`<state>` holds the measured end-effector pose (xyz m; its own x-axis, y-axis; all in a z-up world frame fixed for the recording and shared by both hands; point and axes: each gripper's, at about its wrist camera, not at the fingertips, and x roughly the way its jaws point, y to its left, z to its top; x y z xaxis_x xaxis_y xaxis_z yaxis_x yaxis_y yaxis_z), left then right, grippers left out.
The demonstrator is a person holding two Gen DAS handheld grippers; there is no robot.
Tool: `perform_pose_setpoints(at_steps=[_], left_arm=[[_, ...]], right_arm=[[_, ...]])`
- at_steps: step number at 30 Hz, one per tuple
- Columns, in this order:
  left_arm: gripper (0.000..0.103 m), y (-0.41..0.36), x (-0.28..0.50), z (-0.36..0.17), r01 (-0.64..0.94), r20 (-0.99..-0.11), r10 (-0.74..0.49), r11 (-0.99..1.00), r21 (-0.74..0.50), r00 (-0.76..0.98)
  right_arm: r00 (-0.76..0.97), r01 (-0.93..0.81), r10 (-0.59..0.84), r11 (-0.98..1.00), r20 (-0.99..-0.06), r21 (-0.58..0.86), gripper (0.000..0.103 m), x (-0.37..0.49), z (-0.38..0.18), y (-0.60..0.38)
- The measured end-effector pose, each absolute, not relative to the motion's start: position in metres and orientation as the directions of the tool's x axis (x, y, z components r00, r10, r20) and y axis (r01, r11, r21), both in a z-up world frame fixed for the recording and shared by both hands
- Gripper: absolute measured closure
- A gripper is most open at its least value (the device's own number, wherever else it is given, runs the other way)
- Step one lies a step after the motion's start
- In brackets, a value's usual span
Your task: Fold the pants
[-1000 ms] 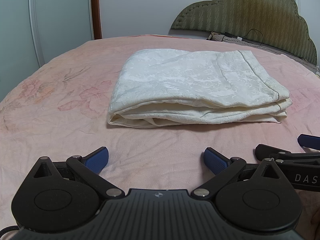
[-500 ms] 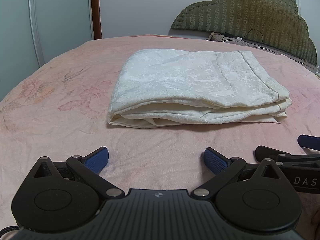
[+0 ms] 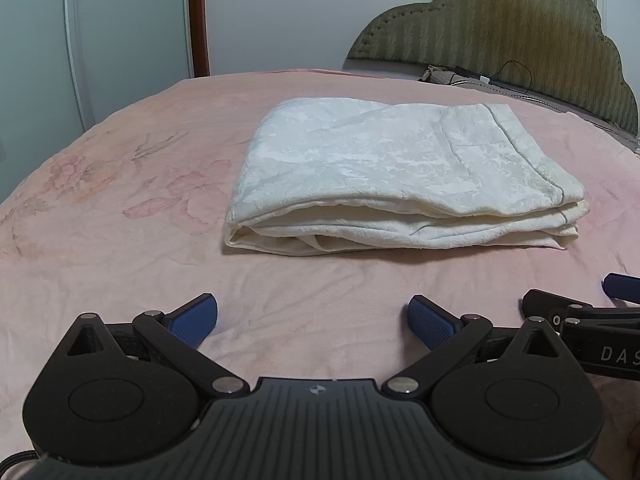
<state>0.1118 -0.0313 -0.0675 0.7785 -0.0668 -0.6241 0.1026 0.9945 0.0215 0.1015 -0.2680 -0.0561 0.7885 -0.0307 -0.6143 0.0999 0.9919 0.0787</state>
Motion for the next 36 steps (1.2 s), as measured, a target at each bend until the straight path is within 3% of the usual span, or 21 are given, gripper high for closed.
perform_pose_setpoints(at_steps=[36], left_arm=[[0.0, -0.0305, 0.1115, -0.0681, 0.103, -0.624, -0.071, 0.995, 0.015, 0.778]], right_arm=[[0.786, 0.085, -0.024, 0.994, -0.617, 0.069, 0.0, 0.1017, -0.0565, -0.2679]])
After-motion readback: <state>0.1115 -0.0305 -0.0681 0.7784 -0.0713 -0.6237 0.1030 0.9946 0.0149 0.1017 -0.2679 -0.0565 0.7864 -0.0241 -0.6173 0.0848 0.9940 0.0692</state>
